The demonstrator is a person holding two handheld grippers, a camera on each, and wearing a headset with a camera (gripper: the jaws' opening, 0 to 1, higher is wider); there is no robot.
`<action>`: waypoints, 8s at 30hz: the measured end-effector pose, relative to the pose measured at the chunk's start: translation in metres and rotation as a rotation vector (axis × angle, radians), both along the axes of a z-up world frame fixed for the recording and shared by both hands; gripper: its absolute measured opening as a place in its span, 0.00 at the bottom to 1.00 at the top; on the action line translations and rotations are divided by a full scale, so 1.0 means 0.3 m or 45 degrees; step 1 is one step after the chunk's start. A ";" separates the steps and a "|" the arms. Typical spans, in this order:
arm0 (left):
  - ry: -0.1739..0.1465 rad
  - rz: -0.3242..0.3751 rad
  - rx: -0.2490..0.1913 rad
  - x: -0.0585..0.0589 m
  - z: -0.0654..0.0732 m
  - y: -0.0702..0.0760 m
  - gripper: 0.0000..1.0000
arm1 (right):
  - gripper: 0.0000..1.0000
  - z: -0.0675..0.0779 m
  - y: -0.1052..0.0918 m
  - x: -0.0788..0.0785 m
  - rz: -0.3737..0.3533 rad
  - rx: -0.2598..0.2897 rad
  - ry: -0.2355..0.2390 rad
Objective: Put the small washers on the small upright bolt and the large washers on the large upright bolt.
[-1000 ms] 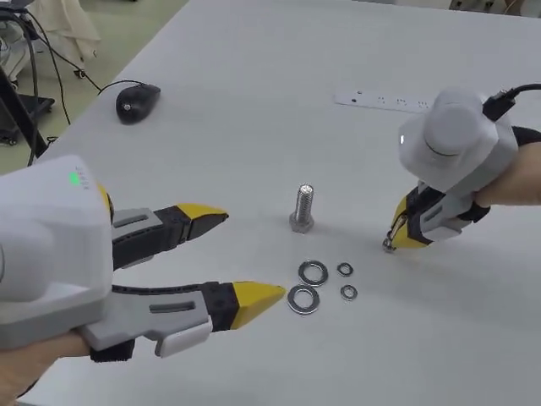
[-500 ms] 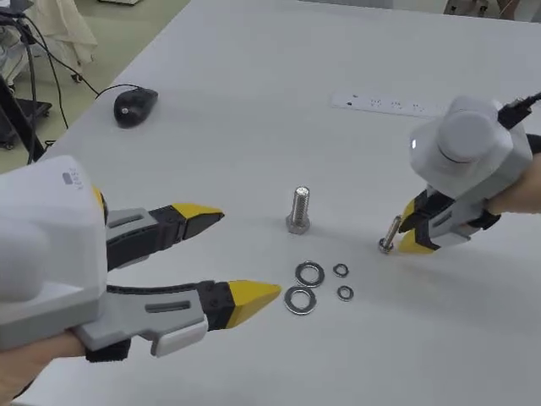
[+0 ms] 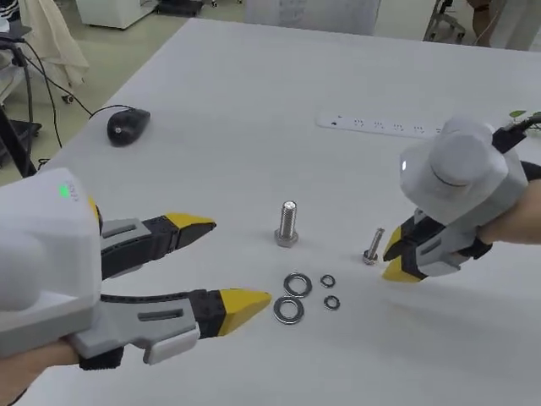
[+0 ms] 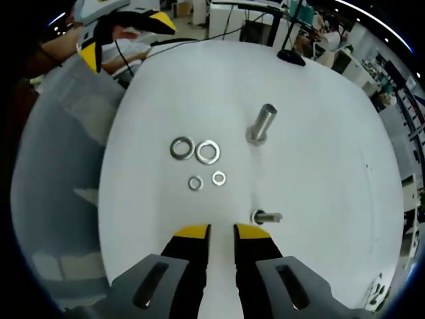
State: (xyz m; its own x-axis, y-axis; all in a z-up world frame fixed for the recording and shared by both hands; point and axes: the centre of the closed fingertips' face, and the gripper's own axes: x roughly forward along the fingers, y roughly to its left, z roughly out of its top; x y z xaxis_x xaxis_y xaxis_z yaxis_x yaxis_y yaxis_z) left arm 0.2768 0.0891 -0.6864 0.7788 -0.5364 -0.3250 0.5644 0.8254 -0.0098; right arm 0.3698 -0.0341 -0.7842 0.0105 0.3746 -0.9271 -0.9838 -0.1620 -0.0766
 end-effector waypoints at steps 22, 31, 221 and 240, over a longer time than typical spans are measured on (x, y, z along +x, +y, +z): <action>-0.057 0.005 0.004 -0.035 0.044 -0.004 0.55 | 0.19 -0.123 0.140 -0.086 0.103 -0.037 0.071; -0.073 0.013 -0.005 -0.023 0.057 0.000 0.55 | 0.20 -0.153 0.137 -0.085 0.168 -0.080 0.048; -0.041 0.025 0.011 -0.013 0.039 -0.012 0.55 | 0.13 -0.151 0.177 0.017 0.252 -0.148 0.030; -0.033 0.015 0.018 -0.020 0.038 -0.030 0.55 | 0.11 -0.070 0.110 0.022 0.185 -0.115 -0.008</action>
